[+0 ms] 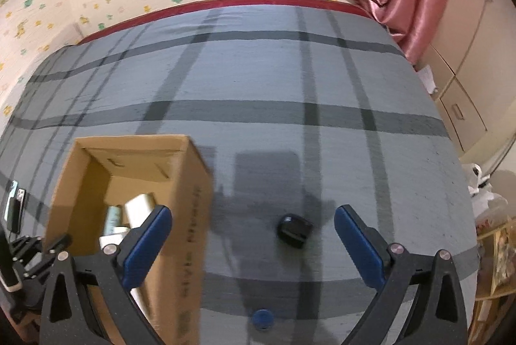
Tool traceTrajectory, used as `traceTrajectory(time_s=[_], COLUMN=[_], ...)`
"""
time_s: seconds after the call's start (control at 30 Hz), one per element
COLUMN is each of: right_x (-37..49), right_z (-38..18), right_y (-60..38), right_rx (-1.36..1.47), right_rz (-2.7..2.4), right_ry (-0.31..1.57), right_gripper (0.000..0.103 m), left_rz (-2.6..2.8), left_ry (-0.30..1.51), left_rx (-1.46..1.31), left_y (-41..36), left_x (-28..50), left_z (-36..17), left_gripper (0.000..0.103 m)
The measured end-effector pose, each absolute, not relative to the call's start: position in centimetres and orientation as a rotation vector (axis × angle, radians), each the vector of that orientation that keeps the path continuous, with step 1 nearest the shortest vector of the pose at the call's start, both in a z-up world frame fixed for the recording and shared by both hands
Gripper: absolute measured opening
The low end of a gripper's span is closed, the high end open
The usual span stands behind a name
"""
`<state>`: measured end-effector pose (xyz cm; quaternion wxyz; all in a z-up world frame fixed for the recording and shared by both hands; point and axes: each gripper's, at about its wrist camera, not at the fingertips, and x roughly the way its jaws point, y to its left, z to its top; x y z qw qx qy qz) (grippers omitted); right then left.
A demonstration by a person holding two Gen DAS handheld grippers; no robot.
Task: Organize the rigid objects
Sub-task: 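Raise the open right gripper out of the box toward the black round object, then close the right gripper on the black round object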
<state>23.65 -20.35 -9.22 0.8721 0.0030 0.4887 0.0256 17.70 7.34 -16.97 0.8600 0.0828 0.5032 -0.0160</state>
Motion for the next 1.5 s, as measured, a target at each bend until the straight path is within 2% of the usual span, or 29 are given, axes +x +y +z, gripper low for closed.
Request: traceTrajectory(time_s=[1.23,1.33,1.43,1.5], right_x=[26.0,26.0,26.2,26.4], right_z=[-21.3,-21.5,-21.7,-22.0], right_y=[-25.7,-25.6,-25.5,-25.5], right_rx=[0.042,0.037,0.044,0.053], right_rz=[0.01,0.012,0.019,0.019], right_ry=[1.146,1.142,1.151,1.162], right_gripper=[0.103,0.099,0.089,0.074], left_rz=[-0.016,-0.018,-0.016,-0.017], left_ry=[1.049,1.051,1.051,1.051], left_rx=[0.206,0.204,0.206,0.203], left_y=[6.7,6.8,6.8,6.8], left_x=[17.5,17.5,17.5,17.6], left_z=[-17.1,-17.1,-17.1,-17.1], left_gripper=[0.016,0.016,0.016,0.016])
